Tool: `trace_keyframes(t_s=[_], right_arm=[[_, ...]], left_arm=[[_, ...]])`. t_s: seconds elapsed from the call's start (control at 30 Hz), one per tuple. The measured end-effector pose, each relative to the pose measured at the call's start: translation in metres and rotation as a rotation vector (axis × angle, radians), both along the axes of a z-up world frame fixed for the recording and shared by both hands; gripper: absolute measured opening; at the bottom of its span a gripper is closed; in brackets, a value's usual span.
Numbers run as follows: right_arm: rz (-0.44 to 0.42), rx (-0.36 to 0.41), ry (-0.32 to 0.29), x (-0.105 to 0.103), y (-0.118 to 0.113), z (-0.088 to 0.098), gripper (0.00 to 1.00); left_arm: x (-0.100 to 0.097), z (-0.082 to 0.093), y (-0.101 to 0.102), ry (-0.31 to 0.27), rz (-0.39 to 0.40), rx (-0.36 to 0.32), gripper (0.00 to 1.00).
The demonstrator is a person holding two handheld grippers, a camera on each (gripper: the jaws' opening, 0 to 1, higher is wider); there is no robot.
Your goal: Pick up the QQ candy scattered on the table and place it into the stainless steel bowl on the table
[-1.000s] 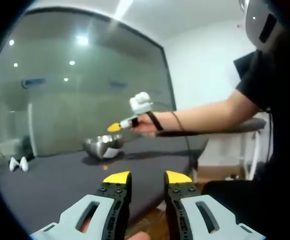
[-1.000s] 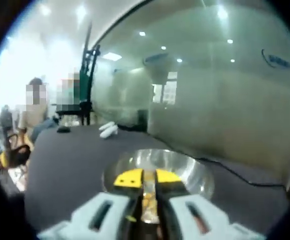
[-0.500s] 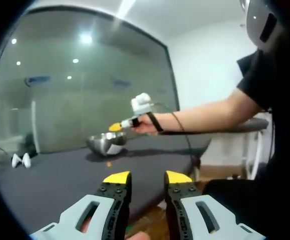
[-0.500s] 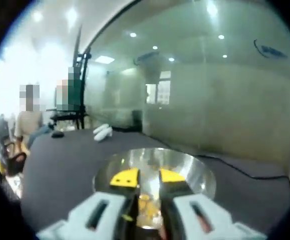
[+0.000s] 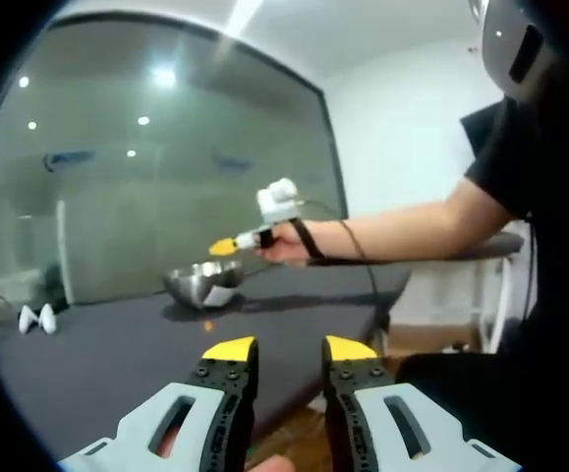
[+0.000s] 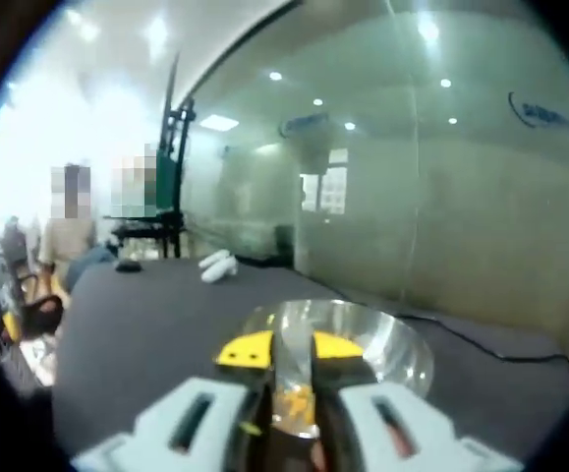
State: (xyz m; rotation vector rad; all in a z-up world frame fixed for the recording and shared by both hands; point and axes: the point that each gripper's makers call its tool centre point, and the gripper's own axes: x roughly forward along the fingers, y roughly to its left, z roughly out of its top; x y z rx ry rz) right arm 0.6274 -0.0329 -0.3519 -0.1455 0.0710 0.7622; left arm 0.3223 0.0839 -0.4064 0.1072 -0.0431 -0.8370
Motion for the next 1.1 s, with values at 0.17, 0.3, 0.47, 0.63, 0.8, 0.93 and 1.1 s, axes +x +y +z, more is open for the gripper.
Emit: trace_keyframes(t_s=[0.17, 0.3, 0.47, 0.63, 0.8, 0.93, 1.1], right_arm=[[0.051, 0.006, -0.007, -0.027, 0.001, -0.003, 0.17], [0.087, 0.015, 0.004, -0.054, 0.001, -0.018, 0.17], [0.164, 0.033, 0.034, -0.088, -0.001, -0.033, 0.21], [0.147, -0.028, 0.006, -0.115, -0.014, -0.048, 0.22], [0.117, -0.013, 0.053, -0.123, -0.029, -0.073, 0.22], [0.095, -0.009, 0.068, -0.121, -0.033, -0.080, 0.22], [0.100, -0.007, 0.081, -0.116, -0.028, -0.086, 0.21]], left_arm=[[0.005, 0.003, 0.011, 0.000, 0.039, -0.024, 0.31], [0.006, 0.002, 0.013, 0.003, 0.040, -0.021, 0.31], [0.005, 0.004, 0.012, -0.004, 0.030, -0.016, 0.31], [0.005, 0.006, 0.014, -0.008, 0.036, -0.019, 0.31], [0.006, 0.005, 0.016, -0.007, 0.040, -0.022, 0.31], [0.007, 0.005, 0.014, -0.010, 0.034, -0.016, 0.31], [0.006, 0.008, 0.014, -0.017, 0.033, -0.019, 0.31]])
